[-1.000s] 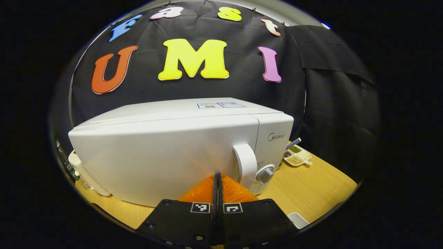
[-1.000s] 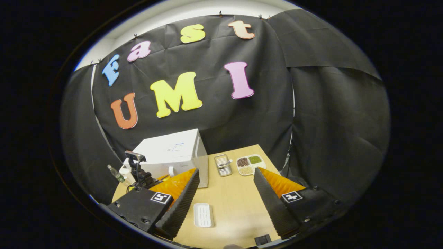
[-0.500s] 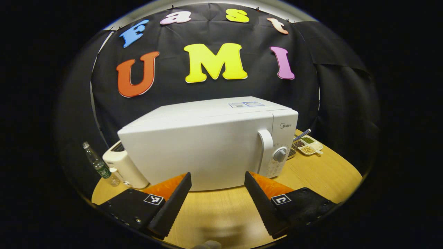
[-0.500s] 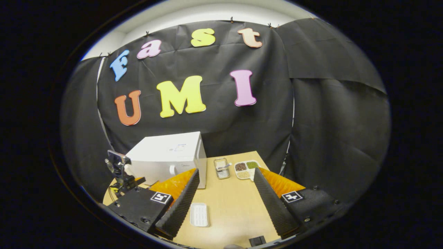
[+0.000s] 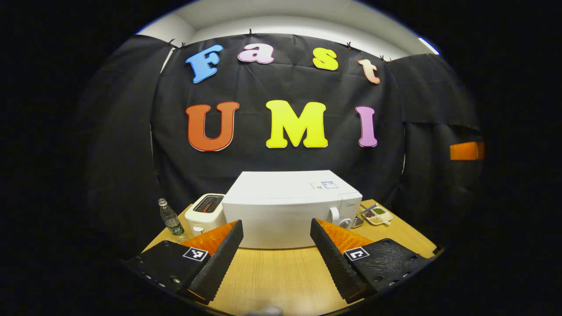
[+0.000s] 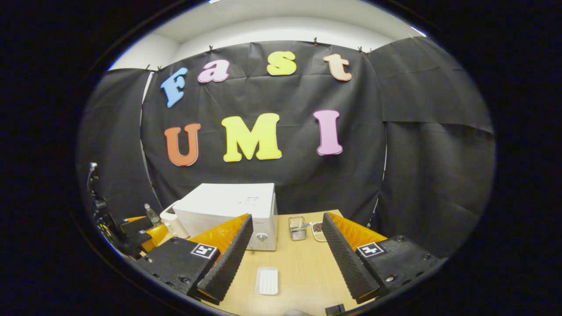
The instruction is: Open the microwave oven with the left hand, put the food in, and close the microwave oven.
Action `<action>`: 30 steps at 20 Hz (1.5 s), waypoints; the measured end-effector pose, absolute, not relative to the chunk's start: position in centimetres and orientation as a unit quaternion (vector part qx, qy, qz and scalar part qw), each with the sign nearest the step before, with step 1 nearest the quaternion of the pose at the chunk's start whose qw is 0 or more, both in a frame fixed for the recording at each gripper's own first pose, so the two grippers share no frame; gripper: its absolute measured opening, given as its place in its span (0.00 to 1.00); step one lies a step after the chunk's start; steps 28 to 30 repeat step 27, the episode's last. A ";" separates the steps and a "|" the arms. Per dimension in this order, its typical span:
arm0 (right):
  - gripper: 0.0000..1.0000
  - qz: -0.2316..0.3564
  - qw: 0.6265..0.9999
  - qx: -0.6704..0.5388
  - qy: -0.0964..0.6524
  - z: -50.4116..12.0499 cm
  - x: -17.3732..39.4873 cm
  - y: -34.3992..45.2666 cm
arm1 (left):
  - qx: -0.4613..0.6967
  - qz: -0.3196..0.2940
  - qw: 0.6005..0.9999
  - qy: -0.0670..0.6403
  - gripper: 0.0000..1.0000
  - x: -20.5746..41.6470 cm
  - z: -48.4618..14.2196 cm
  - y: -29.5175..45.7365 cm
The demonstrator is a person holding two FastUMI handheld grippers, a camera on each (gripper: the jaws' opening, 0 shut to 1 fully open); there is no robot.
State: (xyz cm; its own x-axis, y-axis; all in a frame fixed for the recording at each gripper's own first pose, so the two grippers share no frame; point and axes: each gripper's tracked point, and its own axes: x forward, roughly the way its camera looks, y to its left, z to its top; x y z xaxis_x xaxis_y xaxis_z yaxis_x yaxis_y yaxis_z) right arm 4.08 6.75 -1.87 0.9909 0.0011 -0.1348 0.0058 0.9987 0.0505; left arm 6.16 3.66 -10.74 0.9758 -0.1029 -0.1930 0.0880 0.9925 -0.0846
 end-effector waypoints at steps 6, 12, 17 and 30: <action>0.92 0.009 0.999 0.026 0.038 0.1 3.6 9.2 | -0.030 -0.032 0.998 0.052 0.94 4.1 -4.3 6.4; 0.92 0.005 1.000 0.023 0.020 1.3 3.2 9.6 | -0.040 -0.035 0.998 0.035 0.93 3.3 -1.6 6.0; 0.92 0.000 1.000 0.017 0.019 1.2 2.6 9.6 | -0.037 -0.027 0.998 0.032 0.93 3.4 -0.9 6.2; 0.92 -0.002 1.000 0.020 0.016 1.3 2.6 9.4 | -0.034 -0.033 0.998 0.032 0.82 3.5 -0.3 5.7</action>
